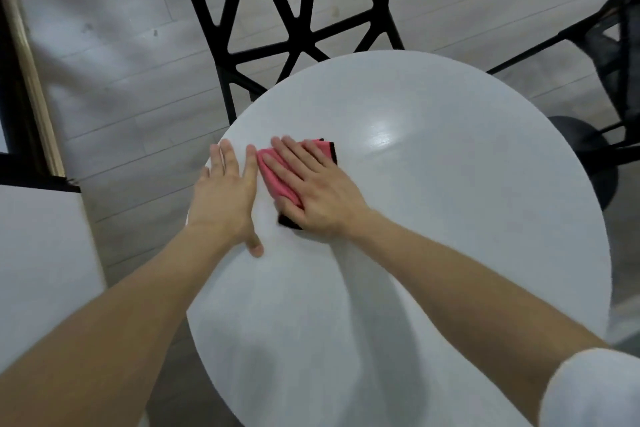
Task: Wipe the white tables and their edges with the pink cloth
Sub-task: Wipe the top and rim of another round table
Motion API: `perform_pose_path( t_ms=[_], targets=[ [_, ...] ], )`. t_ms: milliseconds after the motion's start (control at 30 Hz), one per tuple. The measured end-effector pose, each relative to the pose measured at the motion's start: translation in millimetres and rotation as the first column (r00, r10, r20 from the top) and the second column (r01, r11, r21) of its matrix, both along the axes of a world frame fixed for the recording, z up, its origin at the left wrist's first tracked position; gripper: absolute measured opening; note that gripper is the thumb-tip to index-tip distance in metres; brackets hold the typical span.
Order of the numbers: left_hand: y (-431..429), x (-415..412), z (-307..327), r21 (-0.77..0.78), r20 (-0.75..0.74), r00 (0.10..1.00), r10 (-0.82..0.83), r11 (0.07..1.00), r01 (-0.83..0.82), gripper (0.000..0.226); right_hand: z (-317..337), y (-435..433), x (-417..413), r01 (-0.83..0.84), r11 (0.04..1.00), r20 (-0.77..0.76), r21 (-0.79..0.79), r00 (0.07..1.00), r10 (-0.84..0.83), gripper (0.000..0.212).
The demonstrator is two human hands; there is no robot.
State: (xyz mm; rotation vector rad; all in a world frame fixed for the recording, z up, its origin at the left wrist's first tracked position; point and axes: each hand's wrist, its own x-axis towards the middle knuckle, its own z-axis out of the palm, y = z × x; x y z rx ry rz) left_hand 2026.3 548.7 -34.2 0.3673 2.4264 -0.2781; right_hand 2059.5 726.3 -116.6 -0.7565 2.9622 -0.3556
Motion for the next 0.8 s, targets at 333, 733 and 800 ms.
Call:
perform_pose_path(
  t_ms=[333,733,800],
  targets=[
    [-3,-1,-8,0.0,-0.033,0.999,-0.018,1.0,0.018,0.193,-4,45,-10,0.662,0.746,-0.08,-0.072,0.741,-0.666,0.072],
    [-5,27,-8,0.169,-0.175,0.976,-0.128,0.973,0.158,0.146,-8,164,4,0.732,0.681,-0.121,-0.012,0.675,-0.728,0.062],
    [-2,42,-2,0.185,-0.201,0.965,-0.171,0.96,0.209,0.119,-15,110,8,0.73,0.682,-0.183,-0.045,0.665,-0.724,0.059]
  ],
)
